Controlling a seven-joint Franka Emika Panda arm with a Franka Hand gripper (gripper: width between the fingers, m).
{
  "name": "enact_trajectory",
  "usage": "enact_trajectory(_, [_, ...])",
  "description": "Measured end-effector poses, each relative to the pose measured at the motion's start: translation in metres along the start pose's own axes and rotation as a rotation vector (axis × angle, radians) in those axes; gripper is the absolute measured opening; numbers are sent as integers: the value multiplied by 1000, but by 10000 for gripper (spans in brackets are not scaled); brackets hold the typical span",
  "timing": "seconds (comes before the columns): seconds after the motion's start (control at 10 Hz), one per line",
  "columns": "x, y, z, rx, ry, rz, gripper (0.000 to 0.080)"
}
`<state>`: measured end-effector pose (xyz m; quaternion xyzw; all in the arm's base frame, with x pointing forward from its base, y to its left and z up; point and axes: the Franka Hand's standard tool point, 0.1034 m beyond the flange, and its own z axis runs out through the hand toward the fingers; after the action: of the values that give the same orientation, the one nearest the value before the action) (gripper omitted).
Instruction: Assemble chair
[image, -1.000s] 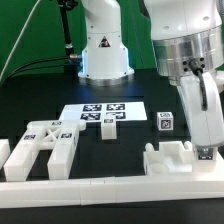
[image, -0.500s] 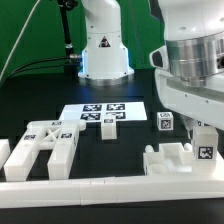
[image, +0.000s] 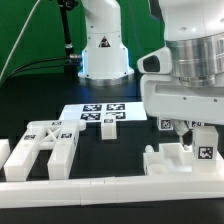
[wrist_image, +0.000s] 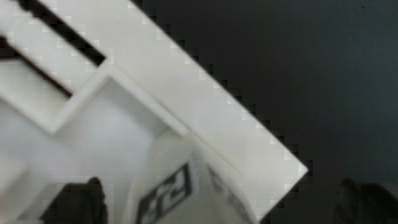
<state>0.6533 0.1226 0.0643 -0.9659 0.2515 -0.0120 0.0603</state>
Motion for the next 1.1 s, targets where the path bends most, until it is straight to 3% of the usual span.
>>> enact_trajectory(0.2, [1, 0, 0, -4, 7, -31, 649])
enact_trajectory(0.5, [2, 6, 1, -14, 4, 82, 290])
enact_trajectory(0.7, [3, 7, 1, -13, 5, 193, 290])
enact_trajectory(0.9, [4, 10, 0, -16, -11, 500, 290])
enact_trajectory(1.1, [3, 9, 1, 12, -49, 872, 290])
